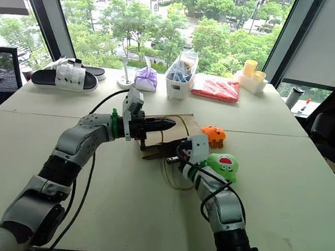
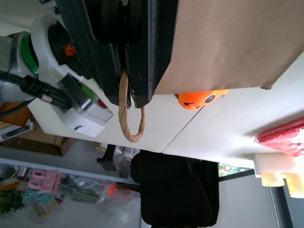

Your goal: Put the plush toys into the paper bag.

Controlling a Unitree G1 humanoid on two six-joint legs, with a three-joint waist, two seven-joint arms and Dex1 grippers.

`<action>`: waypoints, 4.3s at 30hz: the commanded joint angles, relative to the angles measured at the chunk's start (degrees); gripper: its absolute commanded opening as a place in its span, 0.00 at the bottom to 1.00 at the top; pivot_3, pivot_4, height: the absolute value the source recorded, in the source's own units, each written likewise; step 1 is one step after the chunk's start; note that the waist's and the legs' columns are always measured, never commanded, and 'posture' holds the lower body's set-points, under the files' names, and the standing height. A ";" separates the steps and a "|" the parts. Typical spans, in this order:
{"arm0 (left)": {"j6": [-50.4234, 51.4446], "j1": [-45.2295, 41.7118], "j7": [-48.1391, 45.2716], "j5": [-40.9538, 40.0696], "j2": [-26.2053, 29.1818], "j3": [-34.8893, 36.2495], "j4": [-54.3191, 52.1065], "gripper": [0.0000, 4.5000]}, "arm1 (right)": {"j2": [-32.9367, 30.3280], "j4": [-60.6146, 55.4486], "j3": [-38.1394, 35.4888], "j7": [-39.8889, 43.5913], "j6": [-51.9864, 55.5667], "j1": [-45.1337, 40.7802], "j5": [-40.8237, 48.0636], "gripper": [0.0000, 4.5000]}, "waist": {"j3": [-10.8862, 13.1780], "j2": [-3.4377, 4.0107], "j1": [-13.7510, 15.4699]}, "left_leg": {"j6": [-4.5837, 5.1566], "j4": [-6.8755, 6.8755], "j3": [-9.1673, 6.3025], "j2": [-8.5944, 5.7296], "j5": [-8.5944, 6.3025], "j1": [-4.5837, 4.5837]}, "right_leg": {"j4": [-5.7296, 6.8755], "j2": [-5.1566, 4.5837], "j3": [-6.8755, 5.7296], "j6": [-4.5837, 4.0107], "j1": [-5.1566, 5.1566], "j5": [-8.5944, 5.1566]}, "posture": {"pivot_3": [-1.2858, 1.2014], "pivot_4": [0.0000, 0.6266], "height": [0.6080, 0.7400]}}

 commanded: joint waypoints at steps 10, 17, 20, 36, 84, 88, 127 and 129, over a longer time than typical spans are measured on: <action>5.76 -3.62 2.47 -4.37 1.52 0.68 -15.22 0.01 | 3.52 14.36 2.54 -2.74 -2.69 -3.96 -11.50 0.00 | -0.05 0.02 -0.24 | -0.38 -0.10 0.00 0.00 0.21 0.02 | 0.03 0.00 0.04 -0.01 -0.06 0.01 | 0.52 0.24 1.00; 12.67 -4.45 3.80 -10.91 0.85 1.70 -22.15 0.01 | 4.93 13.81 2.44 -1.77 -2.28 -3.38 -12.33 0.00 | -0.06 0.02 -0.29 | -0.40 -0.09 0.00 0.01 0.23 0.04 | 0.07 0.00 0.05 -0.01 -0.04 0.01 | 0.52 0.24 1.00; 13.34 -4.64 5.06 -12.55 0.53 3.64 -19.83 0.01 | 5.31 13.59 2.26 -1.62 -2.16 -3.22 -12.36 0.00 | -0.06 0.03 -0.32 | -0.40 -0.09 0.01 0.00 0.23 0.06 | 0.09 0.00 0.05 -0.01 -0.04 0.01 | 0.52 0.24 1.00; 5.09 -1.74 5.00 -5.47 1.67 1.70 -10.18 0.01 | 1.15 -9.21 2.67 12.84 -7.54 5.16 -6.35 0.00 | -0.06 0.04 -0.25 | -0.43 -0.08 0.02 -0.01 0.25 0.02 | 0.13 0.00 0.05 -0.01 -0.09 0.01 | 0.52 0.24 1.00; 8.59 1.31 6.30 -7.66 3.80 3.20 -13.27 0.00 | -14.59 -26.46 -35.12 6.85 27.91 14.71 23.69 0.01 | -0.07 0.11 0.28 | -0.04 0.04 -0.02 -0.02 0.03 0.08 | -0.02 0.00 0.09 -0.02 0.19 0.01 | 0.52 0.24 1.00; 11.10 -0.11 6.12 -11.64 2.28 5.29 -12.69 0.00 | -12.14 -31.88 -33.59 2.86 33.45 13.89 30.78 0.01 | -0.07 0.10 -0.06 | -0.01 0.03 0.00 0.01 0.01 0.12 | -0.01 0.02 0.10 -0.02 0.21 0.01 | 0.52 0.24 1.00; 12.49 0.12 10.97 -12.89 1.31 6.47 -11.53 0.00 | -12.19 -35.97 -35.07 6.53 30.16 10.96 48.64 0.99 | -0.08 0.12 0.32 | 0.01 0.02 -0.06 -0.04 0.00 -0.06 | -0.07 0.00 0.07 -0.01 0.08 0.01 | 0.52 0.24 1.00; 12.94 -0.35 11.53 -13.77 1.32 7.62 -11.26 0.00 | -14.12 -29.17 -41.13 3.25 26.20 10.31 47.30 0.99 | -0.07 0.09 0.17 | 0.07 0.12 -0.02 -0.05 -0.04 0.02 | -0.13 0.00 0.08 -0.01 0.26 0.01 | 0.52 0.24 1.00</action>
